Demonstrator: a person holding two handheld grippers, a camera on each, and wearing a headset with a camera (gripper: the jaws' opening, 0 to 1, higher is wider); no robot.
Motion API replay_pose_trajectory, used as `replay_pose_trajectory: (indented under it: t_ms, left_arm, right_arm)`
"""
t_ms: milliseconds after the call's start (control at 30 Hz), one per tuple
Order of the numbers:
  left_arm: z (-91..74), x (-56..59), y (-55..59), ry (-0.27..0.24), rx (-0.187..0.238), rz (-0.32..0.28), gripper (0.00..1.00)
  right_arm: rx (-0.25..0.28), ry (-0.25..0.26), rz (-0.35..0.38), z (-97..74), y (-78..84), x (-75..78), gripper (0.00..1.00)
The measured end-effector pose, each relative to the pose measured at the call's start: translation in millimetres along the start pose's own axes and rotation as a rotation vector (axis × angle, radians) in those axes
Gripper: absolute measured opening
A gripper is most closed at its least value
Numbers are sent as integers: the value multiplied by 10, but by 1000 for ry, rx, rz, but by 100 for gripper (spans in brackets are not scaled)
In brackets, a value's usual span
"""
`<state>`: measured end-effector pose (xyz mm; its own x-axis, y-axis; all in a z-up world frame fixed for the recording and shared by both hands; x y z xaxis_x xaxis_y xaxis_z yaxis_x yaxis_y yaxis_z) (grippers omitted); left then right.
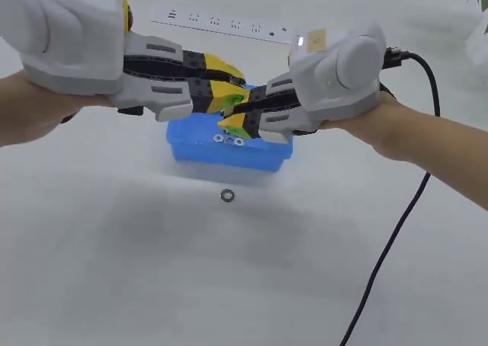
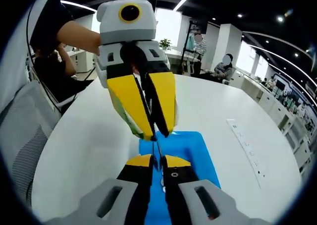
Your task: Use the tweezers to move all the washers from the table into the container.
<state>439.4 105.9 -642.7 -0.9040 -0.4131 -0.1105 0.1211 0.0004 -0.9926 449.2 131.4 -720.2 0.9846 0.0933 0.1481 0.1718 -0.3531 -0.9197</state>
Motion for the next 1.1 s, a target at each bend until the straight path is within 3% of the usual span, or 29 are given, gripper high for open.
replay_pose_trajectory:
  t_ms: [333, 533, 800, 933, 1100]
  left_arm:
    - [-24, 12, 58, 49, -32, 57, 5]
    - [-12, -44, 24, 26, 3, 39, 4]
    - [6, -42, 25, 26, 4, 45, 4]
    - [7, -38, 61, 26, -23, 73, 4]
    - [11, -65, 4, 6, 4, 70, 4]
  right_arm:
    - [-23, -12, -5, -16, 43, -61, 10]
    - [-7, 7, 21, -63, 11, -17, 11]
    - [-9, 20, 32, -79, 11, 1, 13]
    - [-5, 27, 44, -89, -5, 3, 16]
    - [-18, 35, 59, -122, 12, -19, 20]
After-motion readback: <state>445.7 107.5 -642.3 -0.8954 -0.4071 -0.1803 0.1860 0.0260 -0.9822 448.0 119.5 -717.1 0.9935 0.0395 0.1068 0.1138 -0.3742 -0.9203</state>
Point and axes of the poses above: the centre of the closed fingertips' face, and the gripper's own axes: z roughly forward along the fingers, x roughly to its right, y roughly out of its underside, the point moved 1 cm from there along -z, roughly backward along the fingers, and after that the axes turned 14 degrees about x, right-handed, at the moved point
